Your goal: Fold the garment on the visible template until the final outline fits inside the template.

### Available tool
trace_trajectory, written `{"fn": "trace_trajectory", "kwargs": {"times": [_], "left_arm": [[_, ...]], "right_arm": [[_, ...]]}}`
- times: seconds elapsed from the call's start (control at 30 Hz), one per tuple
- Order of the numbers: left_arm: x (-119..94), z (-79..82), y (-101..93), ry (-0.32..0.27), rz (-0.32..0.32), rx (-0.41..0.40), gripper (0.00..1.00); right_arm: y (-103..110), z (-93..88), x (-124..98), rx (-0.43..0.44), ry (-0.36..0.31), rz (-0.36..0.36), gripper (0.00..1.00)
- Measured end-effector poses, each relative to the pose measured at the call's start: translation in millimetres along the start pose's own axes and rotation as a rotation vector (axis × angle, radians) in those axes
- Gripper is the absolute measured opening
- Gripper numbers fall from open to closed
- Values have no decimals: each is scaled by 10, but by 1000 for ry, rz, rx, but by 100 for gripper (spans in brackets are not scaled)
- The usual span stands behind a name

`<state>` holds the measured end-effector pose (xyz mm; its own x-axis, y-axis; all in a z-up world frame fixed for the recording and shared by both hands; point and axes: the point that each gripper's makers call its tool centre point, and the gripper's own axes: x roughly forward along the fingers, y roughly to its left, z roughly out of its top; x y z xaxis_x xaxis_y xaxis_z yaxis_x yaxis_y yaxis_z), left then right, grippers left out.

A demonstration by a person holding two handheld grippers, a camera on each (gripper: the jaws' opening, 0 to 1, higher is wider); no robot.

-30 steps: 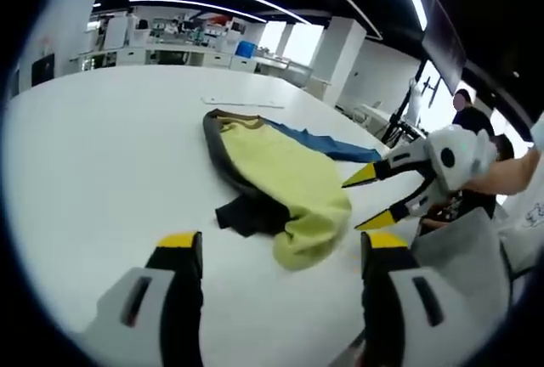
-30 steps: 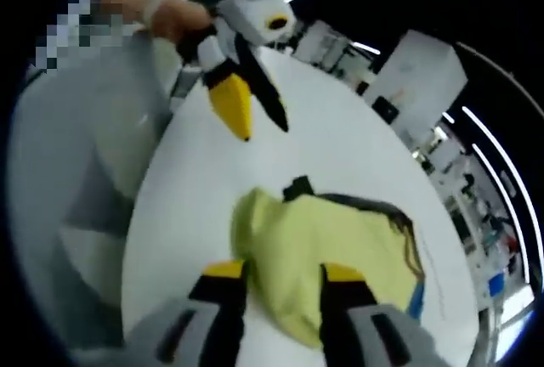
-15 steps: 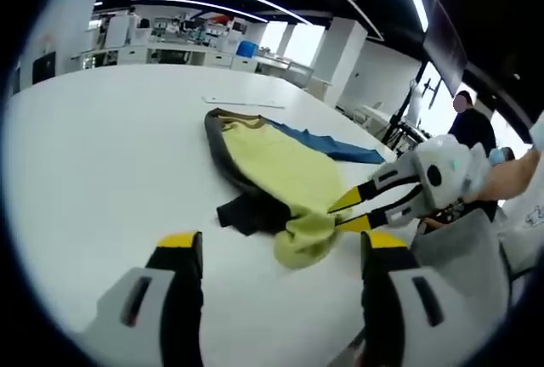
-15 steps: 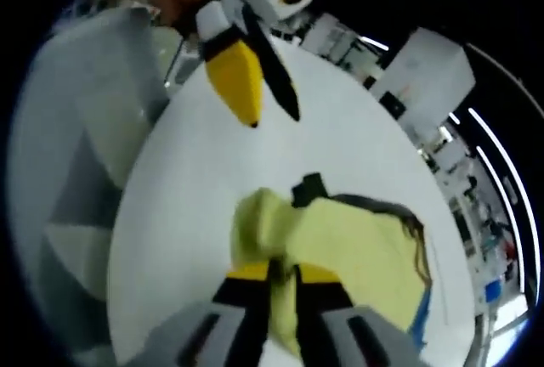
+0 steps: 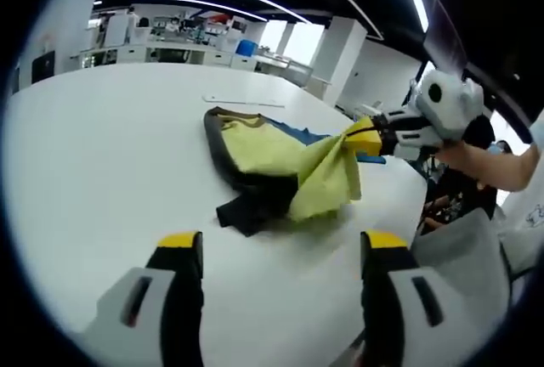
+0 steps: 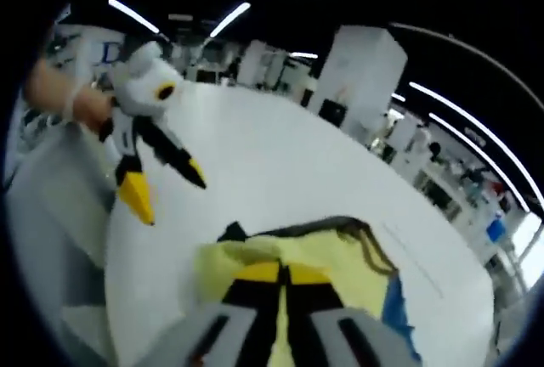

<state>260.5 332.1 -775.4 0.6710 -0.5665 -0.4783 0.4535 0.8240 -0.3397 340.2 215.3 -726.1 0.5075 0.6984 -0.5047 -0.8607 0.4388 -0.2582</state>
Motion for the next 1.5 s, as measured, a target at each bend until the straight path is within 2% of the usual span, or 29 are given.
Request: {"fn": "trace_trajectory", "kwargs": {"times": [0.07, 0.13, 0.27, 0.43, 0.57, 0.73, 0.87, 0.97, 1.2, 1.33, 1.5], "left_arm": [[3, 1, -3, 1, -3, 3, 72], [11, -1, -7, 2, -4, 3, 71], [21, -13, -21, 9, -8, 7, 69], [38, -22, -22, 15, -7, 12, 65], [60, -34, -29, 25, -10, 27, 60], [84, -31, -16, 35, -10, 59, 54], [151, -38, 42, 65, 14, 99, 47], [223, -33, 85, 87, 34, 156, 43], [375, 24, 88, 90, 24, 174, 37], [463, -8, 108, 118, 25, 204, 35], [498, -16, 110, 137, 21, 232, 32]], "right_arm": [[-180, -39, -10, 35, 6, -47, 0], [-271, -77, -27, 78, 12, -64, 0], [-494, -265, 7, 113, 59, -111, 0], [-674, -492, 93, 187, 95, -151, 0], [-737, -716, 177, 203, 148, -172, 0], [-718, -900, 212, 230, 199, -178, 0], [-703, -1105, 273, 251, 236, -173, 0], [-666, -1238, 288, 264, 269, -164, 0], [-596, -1354, 299, 283, 295, -151, 0], [-567, -1387, 286, 307, 301, -127, 0], [-659, -1331, 140, 331, 259, -137, 32]]}}
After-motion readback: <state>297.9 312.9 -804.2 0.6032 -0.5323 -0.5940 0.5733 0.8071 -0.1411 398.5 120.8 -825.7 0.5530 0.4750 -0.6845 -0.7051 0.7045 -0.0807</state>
